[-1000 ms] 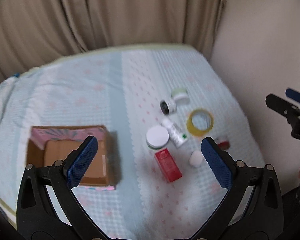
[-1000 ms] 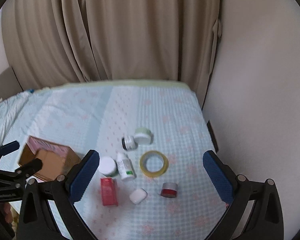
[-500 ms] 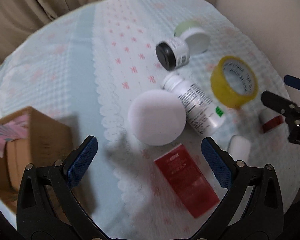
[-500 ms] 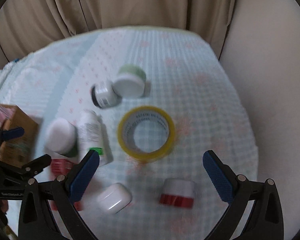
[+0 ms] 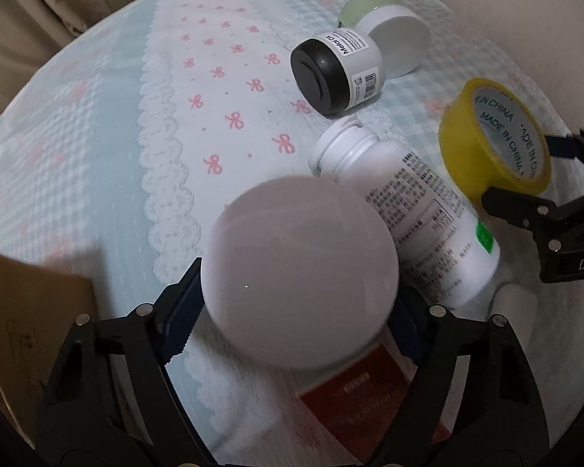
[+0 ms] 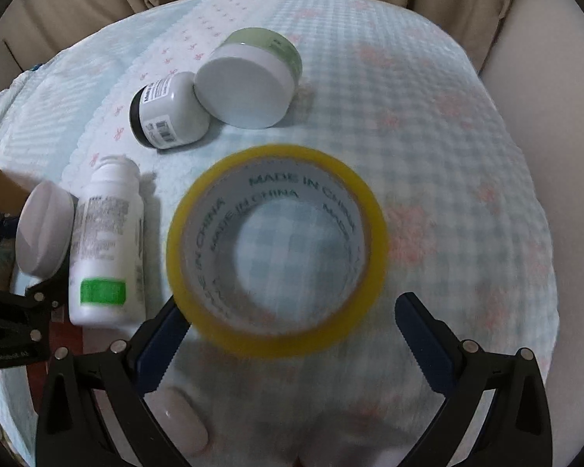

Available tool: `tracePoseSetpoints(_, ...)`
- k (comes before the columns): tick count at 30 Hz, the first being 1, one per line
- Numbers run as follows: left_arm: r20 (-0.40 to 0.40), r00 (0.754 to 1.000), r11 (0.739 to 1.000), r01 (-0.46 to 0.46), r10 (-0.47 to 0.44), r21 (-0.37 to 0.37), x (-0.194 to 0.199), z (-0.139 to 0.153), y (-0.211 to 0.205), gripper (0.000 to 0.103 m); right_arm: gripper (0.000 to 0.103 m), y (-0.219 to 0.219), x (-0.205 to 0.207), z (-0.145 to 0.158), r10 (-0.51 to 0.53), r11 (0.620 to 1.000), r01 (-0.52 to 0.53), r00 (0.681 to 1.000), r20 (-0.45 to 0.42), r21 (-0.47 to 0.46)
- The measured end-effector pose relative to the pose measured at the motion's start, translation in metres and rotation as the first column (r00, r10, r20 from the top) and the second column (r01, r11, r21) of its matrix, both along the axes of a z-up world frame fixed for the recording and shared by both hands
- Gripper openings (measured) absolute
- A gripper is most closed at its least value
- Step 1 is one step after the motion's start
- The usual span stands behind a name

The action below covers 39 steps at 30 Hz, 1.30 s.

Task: Organize rigid objects
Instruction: 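Grasp the white round jar with the left tool while the right tool grasps the yellow tape roll, then carry the white jar and tape roll into the cardboard box with both tools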

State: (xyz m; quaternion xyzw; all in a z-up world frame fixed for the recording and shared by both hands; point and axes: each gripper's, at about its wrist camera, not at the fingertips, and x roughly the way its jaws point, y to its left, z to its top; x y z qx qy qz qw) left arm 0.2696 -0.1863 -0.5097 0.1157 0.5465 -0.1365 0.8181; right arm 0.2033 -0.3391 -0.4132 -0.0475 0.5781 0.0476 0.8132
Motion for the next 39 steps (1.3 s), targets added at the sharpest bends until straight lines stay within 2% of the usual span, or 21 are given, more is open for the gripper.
tracePoseSetpoints(3, -0.003, 1.000, 1.000, 0.025, -0.025, -0.014, 0.004, -0.001, -0.003, 0.068, 0.103, 0.004, 0.010, -0.001, 0.027, 1.000, -0.027, 1.000, 0.001, -0.008)
tracePoseSetpoints(5, 0.003, 0.999, 0.999, 0.036, -0.036, -0.001, 0.005, -0.002, -0.006, 0.068, 0.103, 0.008, 0.018, -0.002, 0.044, 0.999, -0.044, 0.999, 0.012, -0.011)
tracePoseSetpoints(7, 0.009, 0.999, 0.999, 0.039, -0.039, 0.001, 0.005, -0.002, -0.007, 0.068, 0.098, 0.007, 0.025, -0.002, 0.050, 0.999, -0.050, 0.999, 0.015, 0.009)
tracePoseSetpoints(17, 0.006, 1.000, 1.000, 0.012, -0.011, -0.024, 0.001, 0.002, -0.006, 0.068, 0.097, 0.012, 0.022, -0.003, 0.043, 0.999, -0.043, 0.999, 0.021, -0.003)
tracePoseSetpoints(21, 0.014, 1.000, 1.000, 0.006, -0.006, -0.027, -0.002, 0.007, -0.002, 0.068, 0.097, 0.010, 0.017, 0.001, 0.007, 1.000, -0.007, 1.000, 0.027, 0.018)
tracePoseSetpoints(26, 0.049, 0.999, 0.999, 0.003, -0.002, -0.033, -0.009, 0.026, 0.000, 0.068, 0.097, 0.010, 0.004, 0.019, -0.037, 0.999, 0.035, 0.998, 0.050, 0.036)
tracePoseSetpoints(30, 0.071, 0.997, 0.998, -0.006, 0.011, -0.068, -0.018, 0.061, 0.003, 0.068, 0.097, 0.014, -0.004, 0.047, -0.061, 0.997, 0.057, 0.995, 0.079, 0.042)
tracePoseSetpoints(32, 0.087, 0.996, 0.996, -0.009, 0.017, -0.091, -0.025, 0.084, 0.004, 0.068, 0.097, 0.014, -0.008, 0.070, -0.091, 0.994, 0.085, 0.991, 0.094, 0.066)
tracePoseSetpoints(39, 0.162, 0.986, 0.985, -0.019, 0.047, -0.172, -0.058, 0.207, 0.016, 0.068, 0.097, 0.029, -0.036, 0.188, -0.162, 0.986, 0.151, 0.971, 0.175, 0.076)
